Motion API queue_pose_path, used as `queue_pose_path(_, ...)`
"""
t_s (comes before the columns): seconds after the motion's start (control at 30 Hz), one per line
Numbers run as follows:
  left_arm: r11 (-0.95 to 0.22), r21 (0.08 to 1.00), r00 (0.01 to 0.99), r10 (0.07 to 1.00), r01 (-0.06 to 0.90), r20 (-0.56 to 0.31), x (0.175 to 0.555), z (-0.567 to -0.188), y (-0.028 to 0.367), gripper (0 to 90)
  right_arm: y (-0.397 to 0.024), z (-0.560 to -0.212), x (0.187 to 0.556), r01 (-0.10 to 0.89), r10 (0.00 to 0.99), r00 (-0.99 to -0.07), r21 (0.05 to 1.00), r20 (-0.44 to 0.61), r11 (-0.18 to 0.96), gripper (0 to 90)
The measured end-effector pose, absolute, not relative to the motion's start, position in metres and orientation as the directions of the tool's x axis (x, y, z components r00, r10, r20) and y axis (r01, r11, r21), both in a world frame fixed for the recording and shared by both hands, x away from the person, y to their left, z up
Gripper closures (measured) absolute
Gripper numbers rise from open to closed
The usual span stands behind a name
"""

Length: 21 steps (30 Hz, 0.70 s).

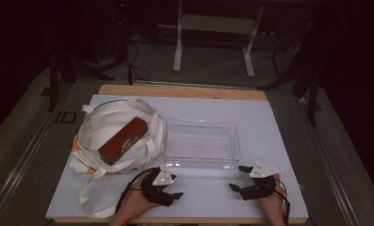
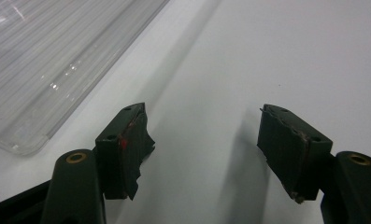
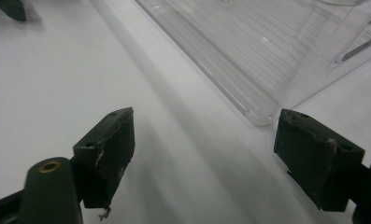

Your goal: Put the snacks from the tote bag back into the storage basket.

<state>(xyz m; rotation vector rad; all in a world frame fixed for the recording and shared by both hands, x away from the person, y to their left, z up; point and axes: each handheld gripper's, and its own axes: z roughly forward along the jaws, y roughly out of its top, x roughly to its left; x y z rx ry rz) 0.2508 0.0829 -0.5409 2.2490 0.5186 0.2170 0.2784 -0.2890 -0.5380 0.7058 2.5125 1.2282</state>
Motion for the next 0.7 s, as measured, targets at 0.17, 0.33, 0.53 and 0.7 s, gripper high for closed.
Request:
queue_pose_path(0.17, -0.595, 0.75, 0.901, 0.434, 0.29, -0.003, 0.25, -0.541, 0.083, 34.2, -0.289, -0.538, 0.279, 0.312, 0.526, -0.85, 0.79, -0.017, 0.529, 20.3)
queue_pose_path(0.33, -0.59, 0.753, 0.898, 0.439, 0.293, -0.006, 0.25, -0.539, 0.084, 34.2, -0.288, -0.538, 0.278, 0.303, 0.518, -0.855, 0.788, -0.024, 0.537, 20.4)
queue_pose_path(0.53, -0.597, 0.744, 0.896, 0.445, 0.299, -0.003, 0.248, -0.536, 0.083, 35.2, -0.288, -0.538, 0.277, 0.296, 0.521, -0.853, 0.793, -0.031, 0.533, 20.3)
queue_pose_path(0.7, -0.594, 0.751, 0.898, 0.44, 0.29, 0.001, 0.246, -0.53, 0.085, 35.2, -0.29, -0.537, 0.275, 0.282, 0.524, -0.851, 0.809, -0.037, 0.515, 20.3)
